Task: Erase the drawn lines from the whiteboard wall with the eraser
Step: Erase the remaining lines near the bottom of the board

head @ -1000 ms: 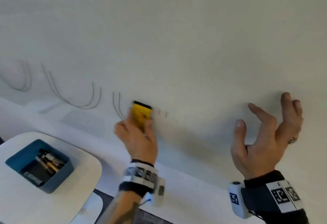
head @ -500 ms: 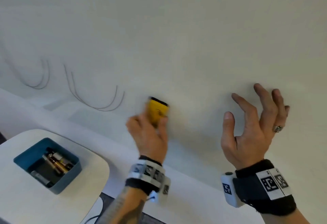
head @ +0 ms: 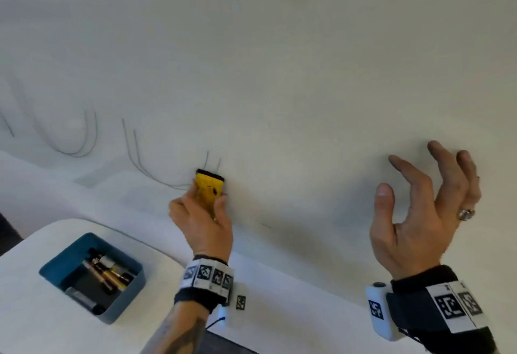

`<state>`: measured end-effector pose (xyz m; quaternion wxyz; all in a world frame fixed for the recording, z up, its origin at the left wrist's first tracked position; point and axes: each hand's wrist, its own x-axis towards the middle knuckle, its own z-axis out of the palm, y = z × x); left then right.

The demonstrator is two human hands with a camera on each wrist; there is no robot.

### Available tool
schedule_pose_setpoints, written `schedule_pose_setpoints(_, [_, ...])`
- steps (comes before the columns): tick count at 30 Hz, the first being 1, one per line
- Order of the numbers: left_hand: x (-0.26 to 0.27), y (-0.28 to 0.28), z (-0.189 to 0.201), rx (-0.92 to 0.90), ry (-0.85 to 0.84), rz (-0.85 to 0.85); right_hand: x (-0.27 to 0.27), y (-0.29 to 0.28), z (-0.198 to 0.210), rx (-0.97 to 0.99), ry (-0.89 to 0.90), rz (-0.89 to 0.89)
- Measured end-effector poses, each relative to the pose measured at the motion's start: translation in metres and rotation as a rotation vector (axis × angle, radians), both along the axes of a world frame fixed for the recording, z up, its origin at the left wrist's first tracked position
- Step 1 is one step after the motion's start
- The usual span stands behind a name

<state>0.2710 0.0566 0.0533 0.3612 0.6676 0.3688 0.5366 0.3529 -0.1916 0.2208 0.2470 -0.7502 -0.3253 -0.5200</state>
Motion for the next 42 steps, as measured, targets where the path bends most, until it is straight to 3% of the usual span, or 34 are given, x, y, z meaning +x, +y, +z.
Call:
schedule_pose_setpoints(3, [0.004,-0.067,-0.016,0.317,0.048,-0.258,-0.008,0.039,0.004,-0.004,-0.006,0.028])
schedule_pose_setpoints(5, [0.008,-0.064,-0.021,0.539,0.083,-0.277,-0.013,0.067,0.008,-0.051,-0.033,0.058])
schedule_pose_setpoints(7, [0.004,-0.033,-0.017,0.627,0.085,-0.229,-0.013,0.084,0.011,-0.036,-0.049,0.064])
schedule_pose_setpoints(10, [-0.009,0.005,-0.017,0.361,0.029,-0.140,-0.010,0.085,0.008,-0.023,-0.047,0.062])
schedule_pose_setpoints(12, [-0.009,0.001,-0.016,0.141,-0.021,-0.092,-0.010,0.083,0.003,-0.035,-0.036,0.063])
schedule_pose_setpoints(13, [-0.008,-0.010,-0.017,0.114,-0.025,-0.101,-0.011,0.084,0.002,-0.034,-0.029,0.064])
schedule_pose_setpoints(18, [0.001,-0.068,-0.041,0.576,0.098,-0.348,-0.011,0.092,0.001,0.003,-0.025,0.060])
schedule_pose_setpoints(21, [-0.001,-0.046,-0.046,0.545,0.113,-0.308,-0.005,0.086,-0.001,-0.034,-0.049,0.073])
schedule_pose_setpoints(23, [-0.011,-0.010,-0.037,0.345,0.078,-0.173,-0.002,0.080,-0.003,-0.075,-0.060,0.085])
schedule_pose_setpoints(26, [-0.019,0.066,-0.001,-0.159,0.016,0.123,-0.002,0.080,-0.002,-0.076,-0.056,0.106])
schedule_pose_setpoints(28, [-0.018,0.090,0.015,-0.268,-0.038,0.217,-0.005,0.085,-0.001,-0.040,-0.050,0.117])
schedule_pose_setpoints(30, [-0.014,0.066,0.010,-0.123,-0.037,0.161,-0.007,0.094,0.002,0.000,-0.047,0.130])
schedule_pose_setpoints(34, [-0.010,-0.054,-0.042,0.478,0.154,-0.290,-0.009,0.110,0.008,0.044,-0.035,0.146])
schedule_pose_setpoints(37, [0.000,-0.081,-0.070,0.785,0.265,-0.351,-0.008,0.105,0.009,0.009,-0.041,0.174])
schedule_pose_setpoints(40, [-0.005,-0.043,-0.060,0.705,0.191,-0.236,-0.002,0.094,0.006,-0.075,-0.088,0.163])
schedule_pose_setpoints(42, [-0.015,0.003,-0.042,0.425,0.135,-0.047,0.001,0.086,0.006,-0.116,-0.095,0.140])
